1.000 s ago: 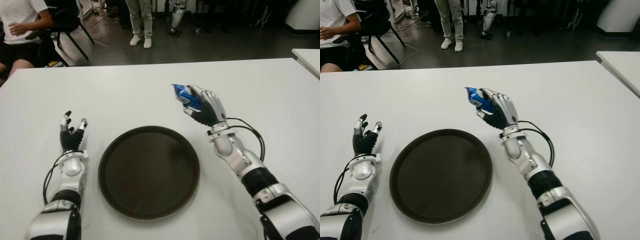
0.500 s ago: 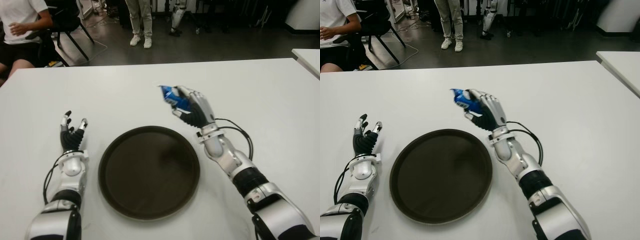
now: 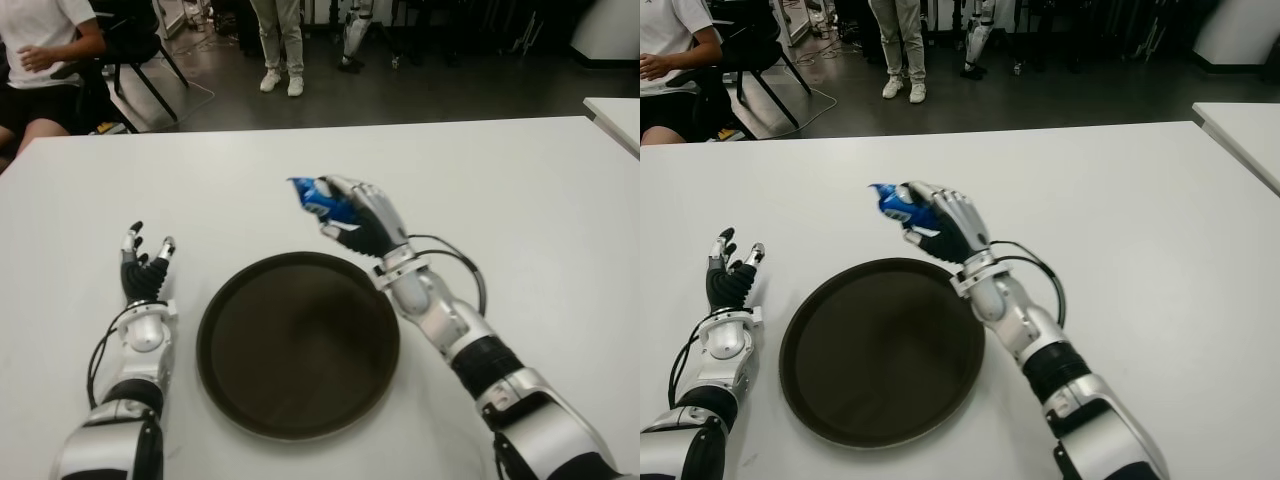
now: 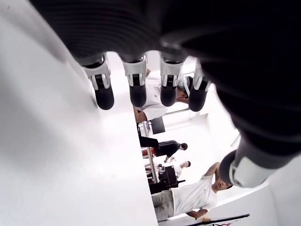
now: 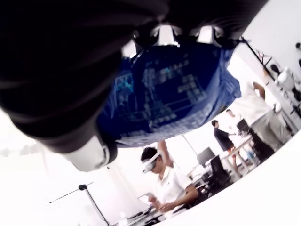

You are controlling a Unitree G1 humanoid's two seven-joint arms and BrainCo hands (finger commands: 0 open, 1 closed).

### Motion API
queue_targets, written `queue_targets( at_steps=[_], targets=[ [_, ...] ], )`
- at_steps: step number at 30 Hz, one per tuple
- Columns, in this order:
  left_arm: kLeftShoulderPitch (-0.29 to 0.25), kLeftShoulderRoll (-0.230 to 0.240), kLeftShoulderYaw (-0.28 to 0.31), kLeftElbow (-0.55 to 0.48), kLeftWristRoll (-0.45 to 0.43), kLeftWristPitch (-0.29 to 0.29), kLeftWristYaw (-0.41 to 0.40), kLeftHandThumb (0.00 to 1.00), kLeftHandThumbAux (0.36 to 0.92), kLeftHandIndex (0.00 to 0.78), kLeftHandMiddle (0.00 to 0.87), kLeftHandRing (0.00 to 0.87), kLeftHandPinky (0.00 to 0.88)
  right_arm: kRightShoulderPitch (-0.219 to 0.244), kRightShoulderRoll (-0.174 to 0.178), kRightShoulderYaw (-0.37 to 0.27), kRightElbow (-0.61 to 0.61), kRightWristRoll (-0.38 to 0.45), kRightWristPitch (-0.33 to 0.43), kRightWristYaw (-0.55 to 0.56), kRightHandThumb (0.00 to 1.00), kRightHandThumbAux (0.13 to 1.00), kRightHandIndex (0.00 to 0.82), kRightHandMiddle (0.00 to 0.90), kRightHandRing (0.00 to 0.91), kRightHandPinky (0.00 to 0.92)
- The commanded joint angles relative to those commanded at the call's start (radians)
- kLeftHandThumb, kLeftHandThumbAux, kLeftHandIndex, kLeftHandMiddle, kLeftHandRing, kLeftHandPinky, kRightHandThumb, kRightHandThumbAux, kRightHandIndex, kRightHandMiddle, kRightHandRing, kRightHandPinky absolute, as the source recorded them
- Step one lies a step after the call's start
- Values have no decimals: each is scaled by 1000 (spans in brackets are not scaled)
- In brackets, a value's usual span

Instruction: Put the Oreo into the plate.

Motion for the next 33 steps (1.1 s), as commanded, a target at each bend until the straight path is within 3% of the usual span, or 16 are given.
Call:
queue_targets(
  at_steps=[15,21,29,33],
  targets=[
    [1,-2,-5,-2,5,0,5,322,615,33,38,1,0,-8,32,55,78,-8,-144,-5,839,681,434,452,412,382],
    [2,-2,-7,-1,11,-3,14,317,632,34,48,22,18,-9,38,70,92,-8,-179,8,840,681,431,454,445,426],
    [2,-2,-13,0,19,-3,29,300,644,40,64,38,25,-8,39,96,99,-14,-222,43,839,682,430,453,423,426],
    [2,-1,-14,3,22,-3,36,299,639,48,69,45,32,-6,40,100,97,-11,-230,62,834,686,410,466,475,490]
  ],
)
